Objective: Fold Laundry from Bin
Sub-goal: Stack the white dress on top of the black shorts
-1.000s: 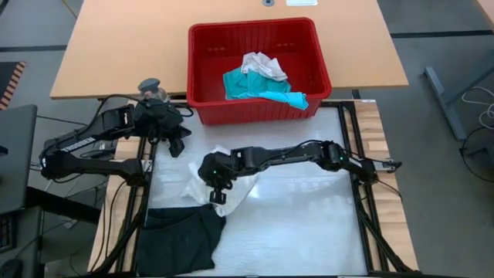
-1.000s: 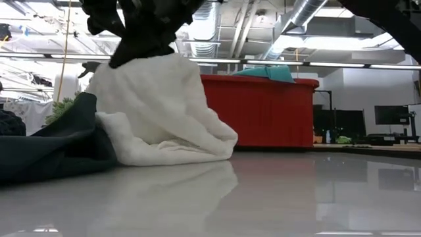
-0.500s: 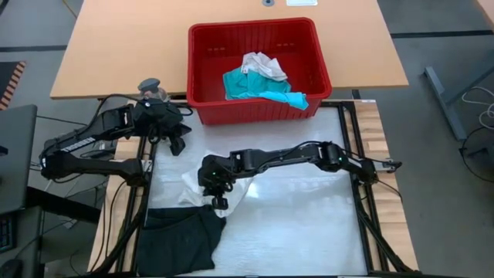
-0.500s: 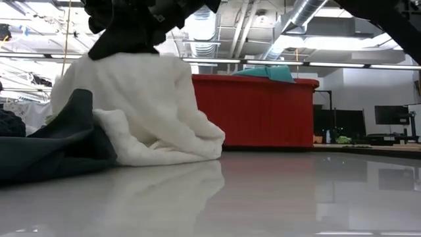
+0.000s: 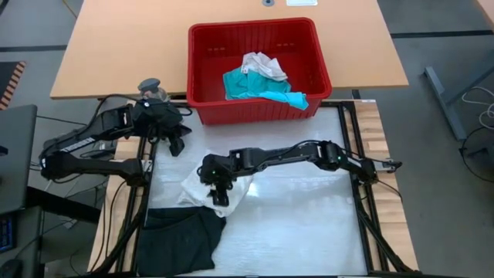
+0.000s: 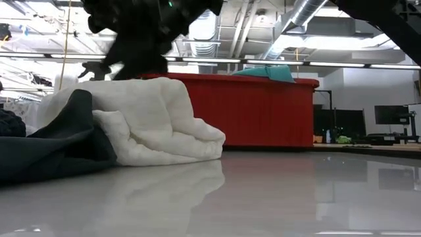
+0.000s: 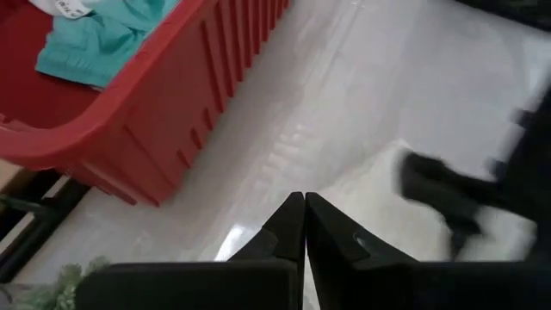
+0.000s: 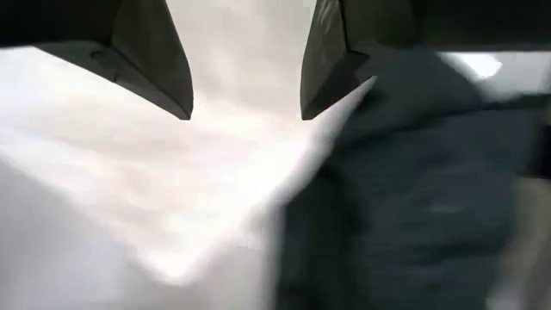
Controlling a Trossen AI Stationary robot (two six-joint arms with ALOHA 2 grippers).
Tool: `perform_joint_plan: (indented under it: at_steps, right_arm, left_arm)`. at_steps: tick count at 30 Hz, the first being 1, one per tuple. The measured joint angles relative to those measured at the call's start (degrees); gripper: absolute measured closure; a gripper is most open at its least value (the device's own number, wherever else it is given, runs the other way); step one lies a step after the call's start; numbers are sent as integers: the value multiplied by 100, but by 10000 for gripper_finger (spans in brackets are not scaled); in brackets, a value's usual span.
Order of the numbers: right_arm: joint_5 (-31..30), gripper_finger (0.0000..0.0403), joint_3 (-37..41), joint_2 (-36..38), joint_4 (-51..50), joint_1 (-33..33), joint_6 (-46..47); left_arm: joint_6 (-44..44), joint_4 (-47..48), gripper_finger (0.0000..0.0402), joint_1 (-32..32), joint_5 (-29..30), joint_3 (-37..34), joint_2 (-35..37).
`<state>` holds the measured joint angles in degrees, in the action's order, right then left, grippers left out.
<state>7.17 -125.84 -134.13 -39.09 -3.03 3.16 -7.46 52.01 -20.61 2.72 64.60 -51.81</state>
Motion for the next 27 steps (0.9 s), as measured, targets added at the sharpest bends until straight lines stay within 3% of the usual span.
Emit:
perform_joint_plan:
  at_steps: [3, 8, 13, 21, 27]
  right_arm:
    - [-296, 165, 0, 76, -334, 301, 220]
    - [-287, 165, -81, 90, -1231, 832, 938]
    - [-290, 164, 107, 100, -1849, 1101, 990]
    - [-33, 162, 144, 93, -1614, 1123, 720]
    - [119, 134, 153, -53, -1507, 1150, 644]
  left_arm:
    - [-87, 24, 401, 1, -38, 0, 84]
    - [-391, 153, 401, -2, -148, -1, 197]
    - [-816, 104, 401, 1, -897, -314, 274]
    - [-1375, -344, 401, 41, -1017, -1287, 454]
    - [-1758, -872, 401, 45, -1283, -1766, 549]
